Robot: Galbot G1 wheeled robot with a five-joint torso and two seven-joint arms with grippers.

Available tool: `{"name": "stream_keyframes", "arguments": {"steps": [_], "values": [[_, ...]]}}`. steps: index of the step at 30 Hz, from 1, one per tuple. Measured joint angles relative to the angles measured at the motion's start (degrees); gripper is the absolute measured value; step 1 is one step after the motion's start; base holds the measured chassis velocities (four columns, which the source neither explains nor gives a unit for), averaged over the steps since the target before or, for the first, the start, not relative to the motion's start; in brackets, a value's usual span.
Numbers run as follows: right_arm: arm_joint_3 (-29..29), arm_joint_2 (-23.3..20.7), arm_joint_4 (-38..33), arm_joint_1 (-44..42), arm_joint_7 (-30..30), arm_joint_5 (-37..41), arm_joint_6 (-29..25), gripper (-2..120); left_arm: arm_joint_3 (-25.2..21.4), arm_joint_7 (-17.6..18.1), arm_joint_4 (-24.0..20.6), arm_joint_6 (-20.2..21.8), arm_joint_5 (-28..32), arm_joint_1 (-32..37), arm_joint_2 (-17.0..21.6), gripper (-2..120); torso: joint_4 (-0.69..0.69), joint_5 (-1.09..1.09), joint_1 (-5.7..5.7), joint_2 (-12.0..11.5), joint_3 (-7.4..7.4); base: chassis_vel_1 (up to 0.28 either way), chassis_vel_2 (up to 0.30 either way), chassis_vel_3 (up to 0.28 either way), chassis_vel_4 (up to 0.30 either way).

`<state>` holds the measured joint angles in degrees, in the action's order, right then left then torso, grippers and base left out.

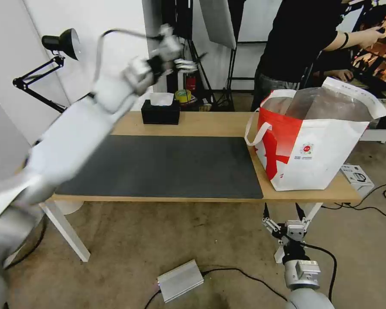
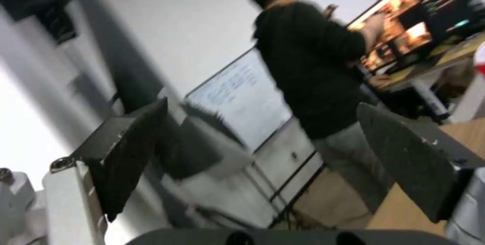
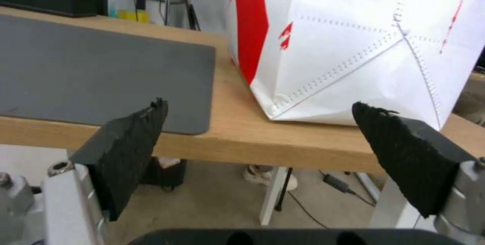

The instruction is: Pick up the trash from the table and place it into the takeout bag.

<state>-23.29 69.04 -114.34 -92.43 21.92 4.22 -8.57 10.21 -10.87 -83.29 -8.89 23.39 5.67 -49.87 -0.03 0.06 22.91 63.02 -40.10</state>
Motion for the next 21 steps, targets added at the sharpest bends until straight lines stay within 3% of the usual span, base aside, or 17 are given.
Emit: {"name": "stream_keyframes", "arguments": {"steps": [6,10,11,15,17,20,21], "values": [[0.26,-0.01,-0.33,0.0,-0.07,-0.24,0.05,95,-5.89,2.84,-5.74,1.71,1.76,7.31,4.72,100,0.04,-0.06,0.0,0.01,0.0,0.0,0.0,0.0,0.0],[0.34,-0.06,-0.42,0.0,-0.12,-0.33,0.07,95,-14.61,5.5,-12.04,3.6,2.37,17.4,7.47,100,0.04,-0.06,0.0,0.01,0.0,0.0,0.0,0.0,0.0],[0.34,-0.06,-0.42,0.0,-0.12,-0.33,0.07,95,-14.61,5.5,-12.04,3.6,2.37,17.4,7.47,100,0.04,-0.06,0.0,0.01,0.0,0.0,0.0,0.0,0.0],[0.27,-0.17,-0.51,0.11,-0.14,-0.33,0.07,95,-22.95,7.94,-18.28,4.27,2.61,30.73,8.95,100,0.03,-0.04,0.0,0.01,0.0,0.0,0.0,0.0,0.0],[0.37,-0.17,-0.51,0.22,-0.16,-0.33,0.07,95,-24.65,8.09,-19.22,4.28,2.56,32.92,8.94,100,0.03,-0.04,0.0,0.01,0.0,0.0,0.0,0.0,0.0],[0.9,-0.07,-0.41,0.54,-0.25,-0.38,0.17,95,-32.81,8.66,-23.76,4.32,2.05,44.36,8.24,100,0.03,-0.05,0.0,0.01,0.0,0.0,0.0,0.0,0.0],[0.9,-0.07,-0.41,0.54,-0.25,-0.38,0.17,95,-32.81,8.66,-23.76,4.32,2.05,44.36,8.24,100,0.03,-0.05,0.0,0.01,0.0,0.0,0.0,0.0,0.0]]}}
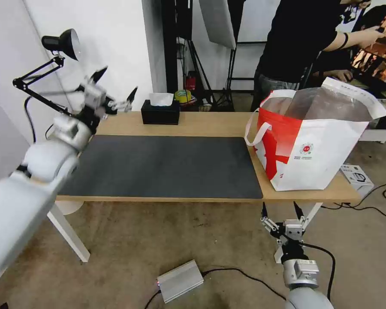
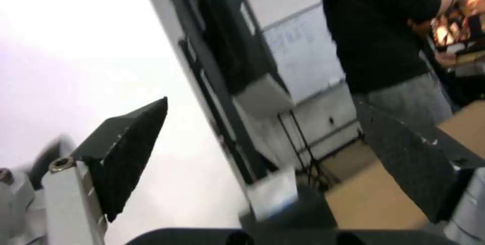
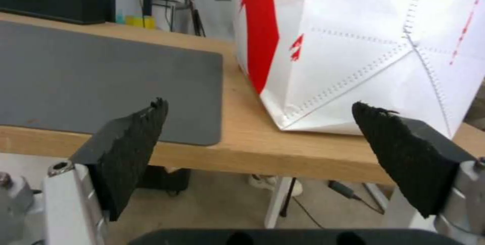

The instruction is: Pick up the trash from the table and place it into the takeout bag.

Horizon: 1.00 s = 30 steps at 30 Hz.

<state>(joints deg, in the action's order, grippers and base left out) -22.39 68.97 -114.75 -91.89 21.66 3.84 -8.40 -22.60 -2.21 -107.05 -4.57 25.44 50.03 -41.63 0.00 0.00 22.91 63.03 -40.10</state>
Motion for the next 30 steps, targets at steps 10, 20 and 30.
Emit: {"name": "stream_keyframes", "arguments": {"steps": [10,20,30], "values": [[0.81,-0.31,-0.39,0.71,-0.25,0.1,1.21,95,-14.93,0.91,-8.23,-1.33,-3.01,23.77,-8.15,100,0.0,-0.01,0.01,0.0,0.0,0.0,0.0,0.0,0.0],[0.91,-0.55,-0.54,0.68,-0.3,0.19,1.23,95,-18.5,1.81,-12.95,-4.96,-7.52,36.58,-19.83,100,0.0,-0.01,0.0,0.0,0.0,0.0,0.0,0.0,0.0],[0.28,-1.25,-1.04,-0.43,-1.19,0.5,1.05,95,-17.55,2.37,-15.17,-8.15,-12.05,42.06,-25.94,100,0.01,-0.01,0.01,0.0,0.0,0.0,0.0,0.0,0.0]]}}
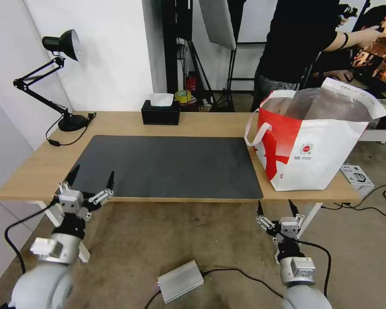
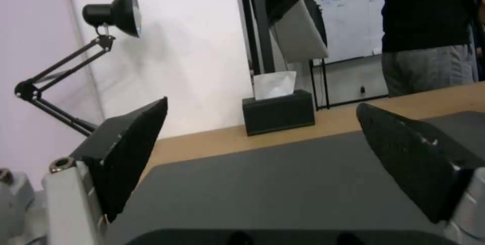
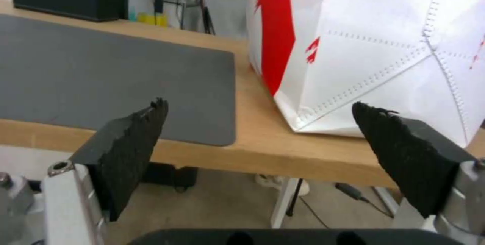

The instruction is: Pick up the trash from the table and place it into the takeout bag.

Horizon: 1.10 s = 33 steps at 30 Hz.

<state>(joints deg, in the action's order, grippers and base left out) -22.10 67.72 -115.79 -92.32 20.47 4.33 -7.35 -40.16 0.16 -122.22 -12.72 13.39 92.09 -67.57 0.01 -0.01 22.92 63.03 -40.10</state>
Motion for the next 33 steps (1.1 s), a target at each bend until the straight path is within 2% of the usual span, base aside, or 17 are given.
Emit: {"name": "stream_keyframes", "arguments": {"steps": [8,17,33], "values": [[-0.71,-0.59,-0.36,-1.08,-0.48,0.26,-0.16,95,1.01,1.31,-0.86,-1.58,-3.11,3.16,-2.96,100,0.0,0.0,0.0,0.0,0.0,0.0,0.0,0.0,0.0],[-2.1,-0.42,-1.3,-2.2,-0.5,0.4,-0.23,95,5.15,3.29,0.54,-4.57,-7.71,6.44,-7.65,100,0.0,0.01,0.0,0.0,0.0,0.0,0.0,0.0,0.0],[-2.21,0.11,-1.74,-2.89,-0.29,-0.18,-0.31,95,6.31,4.19,2.06,-6.79,-9.42,8.24,-8.84,100,0.0,0.01,0.0,0.0,0.0,0.0,0.0,0.0,0.0]]}}
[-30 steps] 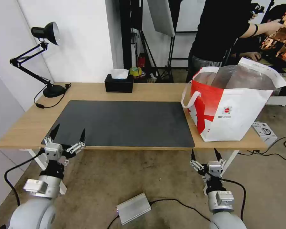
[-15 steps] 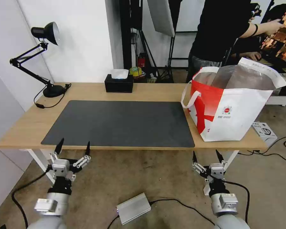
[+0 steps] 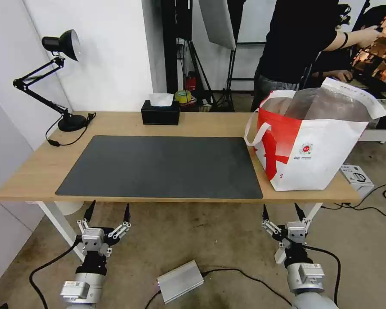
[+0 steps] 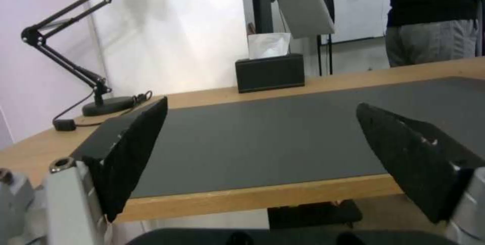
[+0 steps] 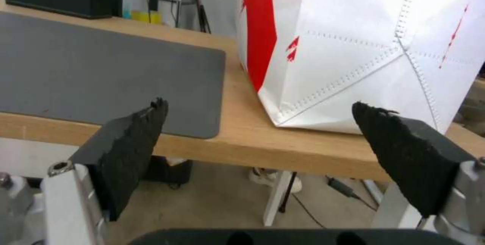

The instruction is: Pick up the trash from the table and place it into the takeout bag.

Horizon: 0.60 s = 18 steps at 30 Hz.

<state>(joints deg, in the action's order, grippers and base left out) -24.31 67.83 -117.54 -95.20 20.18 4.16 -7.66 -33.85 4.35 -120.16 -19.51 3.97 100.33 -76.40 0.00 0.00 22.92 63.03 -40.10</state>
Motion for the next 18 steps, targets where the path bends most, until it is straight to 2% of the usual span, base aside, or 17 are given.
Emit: {"name": "stream_keyframes", "arguments": {"steps": [18], "values": [[-0.11,0.19,-0.64,-0.69,0.05,-0.14,-0.06,95,-1.59,0.17,0.11,-1.9,-0.41,1.64,-0.15,100,0.0,0.0,0.0,0.0,0.0,0.0,0.0,0.0,0.0]]}}
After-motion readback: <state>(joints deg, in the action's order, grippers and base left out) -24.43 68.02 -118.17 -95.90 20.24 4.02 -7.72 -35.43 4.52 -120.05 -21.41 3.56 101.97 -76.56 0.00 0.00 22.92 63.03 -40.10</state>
